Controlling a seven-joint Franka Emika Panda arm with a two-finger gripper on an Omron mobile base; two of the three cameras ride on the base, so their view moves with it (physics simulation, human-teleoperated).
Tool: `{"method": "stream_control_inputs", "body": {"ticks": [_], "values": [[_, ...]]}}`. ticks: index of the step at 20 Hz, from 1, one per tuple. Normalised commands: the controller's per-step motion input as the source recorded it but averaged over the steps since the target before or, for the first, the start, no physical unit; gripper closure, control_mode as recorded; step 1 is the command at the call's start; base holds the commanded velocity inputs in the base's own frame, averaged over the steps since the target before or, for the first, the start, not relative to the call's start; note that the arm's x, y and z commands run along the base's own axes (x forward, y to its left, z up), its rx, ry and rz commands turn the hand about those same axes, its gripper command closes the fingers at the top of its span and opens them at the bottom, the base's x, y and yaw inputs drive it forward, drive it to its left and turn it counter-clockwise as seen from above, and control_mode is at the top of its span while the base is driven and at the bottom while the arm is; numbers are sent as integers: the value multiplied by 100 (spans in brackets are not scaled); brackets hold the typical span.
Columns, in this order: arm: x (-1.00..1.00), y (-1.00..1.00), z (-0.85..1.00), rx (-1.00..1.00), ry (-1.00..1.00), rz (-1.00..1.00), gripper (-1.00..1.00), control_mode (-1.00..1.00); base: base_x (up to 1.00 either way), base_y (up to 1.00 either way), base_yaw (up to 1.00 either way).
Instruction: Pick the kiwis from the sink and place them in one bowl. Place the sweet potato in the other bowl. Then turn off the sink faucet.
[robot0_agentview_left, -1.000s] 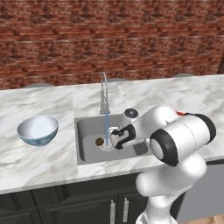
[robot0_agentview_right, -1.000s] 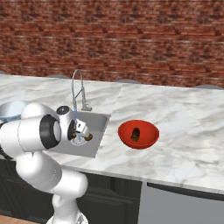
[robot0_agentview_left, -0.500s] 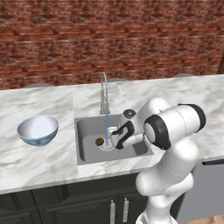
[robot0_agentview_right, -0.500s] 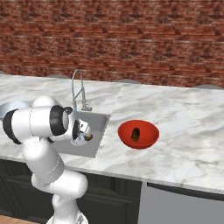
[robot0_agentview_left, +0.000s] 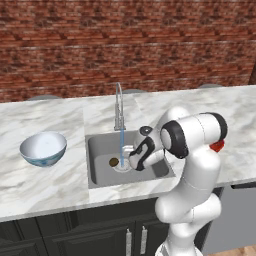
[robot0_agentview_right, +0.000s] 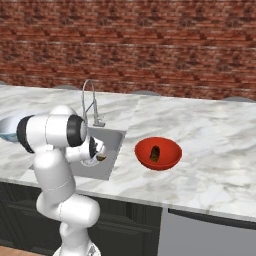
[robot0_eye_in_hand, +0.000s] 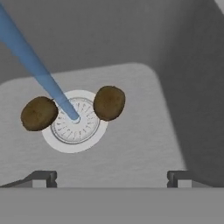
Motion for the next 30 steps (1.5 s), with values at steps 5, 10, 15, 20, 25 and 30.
{"method": "stream_control_inputs", "body": {"ticks": [5, 10, 15, 20, 25, 30], "values": [[25, 0, -23, 0, 3, -3, -100, -100, 0, 0, 0], [30, 0, -22, 0, 1, -2, -100, -100, 0, 0, 0], [19, 0, -23, 0, 0, -1, -100, -100, 0, 0, 0], [14, 0, -18, 0, 0, -1, -100, -100, 0, 0, 0], [29, 0, -1, 0, 0, -3, -100, -100, 0, 0, 0], [29, 0, -3, 0, 1, -2, -100, -100, 0, 0, 0]]}}
